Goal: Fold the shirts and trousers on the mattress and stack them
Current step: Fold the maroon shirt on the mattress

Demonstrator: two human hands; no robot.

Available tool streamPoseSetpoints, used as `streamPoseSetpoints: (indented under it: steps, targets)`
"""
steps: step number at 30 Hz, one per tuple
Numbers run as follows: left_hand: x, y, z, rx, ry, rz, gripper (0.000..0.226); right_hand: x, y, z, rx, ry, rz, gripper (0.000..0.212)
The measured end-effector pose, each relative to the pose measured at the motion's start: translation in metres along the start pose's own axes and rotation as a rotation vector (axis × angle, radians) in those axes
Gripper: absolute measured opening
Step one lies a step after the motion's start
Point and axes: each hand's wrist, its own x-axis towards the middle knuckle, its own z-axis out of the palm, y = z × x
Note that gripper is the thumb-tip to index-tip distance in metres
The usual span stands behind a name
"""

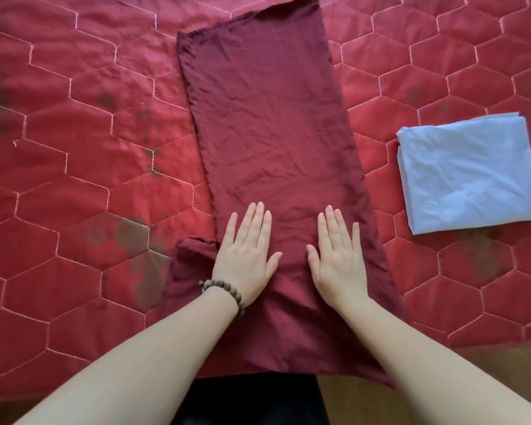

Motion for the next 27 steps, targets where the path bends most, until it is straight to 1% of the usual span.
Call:
streamPoseSetpoints:
  steps: [2, 4, 5, 8, 12, 14, 17, 19, 20, 22, 24, 25, 27]
  targets:
    - [-0.020, 0.013, 0.006, -0.027, 0.029, 0.092, 0.066, -0.025, -0.021, 0.008, 0.014, -0.016, -0.108, 0.059]
    - [-0.038, 0.021, 0.015, -0.027, -0.003, 0.145, 0.061, -0.047, -0.036, 0.017, 0.005, -0.055, -0.191, 0.058]
    - [-0.047, 0.022, 0.022, -0.025, -0.016, 0.151, 0.061, -0.056, -0.038, 0.022, -0.004, -0.066, -0.203, 0.058]
    - [-0.062, 0.016, 0.038, -0.042, -0.011, 0.132, 0.061, -0.069, -0.027, 0.029, -0.025, -0.071, -0.152, 0.060]
    - [-0.067, -0.003, 0.046, -0.034, -0.012, 0.081, 0.066, -0.086, 0.011, 0.027, -0.063, -0.104, 0.019, 0.065]
    - [-0.072, -0.017, 0.044, -0.022, -0.027, 0.030, 0.069, -0.097, 0.024, 0.024, -0.071, -0.122, 0.062, 0.066]
    - [-0.086, -0.038, 0.034, 0.012, -0.055, -0.026, 0.078, -0.100, 0.020, 0.017, -0.061, -0.155, 0.100, 0.065]
    - [-0.100, -0.045, 0.026, 0.032, -0.059, 0.035, 0.080, -0.098, 0.001, 0.011, -0.027, -0.147, 0.098, 0.066]
    - [-0.108, -0.047, 0.024, 0.040, -0.063, 0.093, 0.080, -0.097, -0.013, 0.008, -0.003, -0.128, 0.043, 0.066]
    - [-0.124, -0.049, 0.024, 0.046, -0.086, 0.208, 0.084, -0.101, -0.048, 0.006, 0.077, -0.100, -0.153, 0.066]
    - [-0.138, -0.053, 0.024, 0.058, -0.151, 0.262, 0.091, -0.108, -0.081, 0.011, 0.129, -0.124, -0.339, 0.066]
    - [-0.143, -0.056, 0.024, 0.069, -0.179, 0.267, 0.091, -0.112, -0.094, 0.014, 0.123, -0.159, -0.392, 0.066]
    - [-0.147, -0.061, 0.023, 0.074, -0.181, 0.278, 0.080, -0.117, -0.106, 0.024, 0.069, -0.240, -0.418, 0.067]
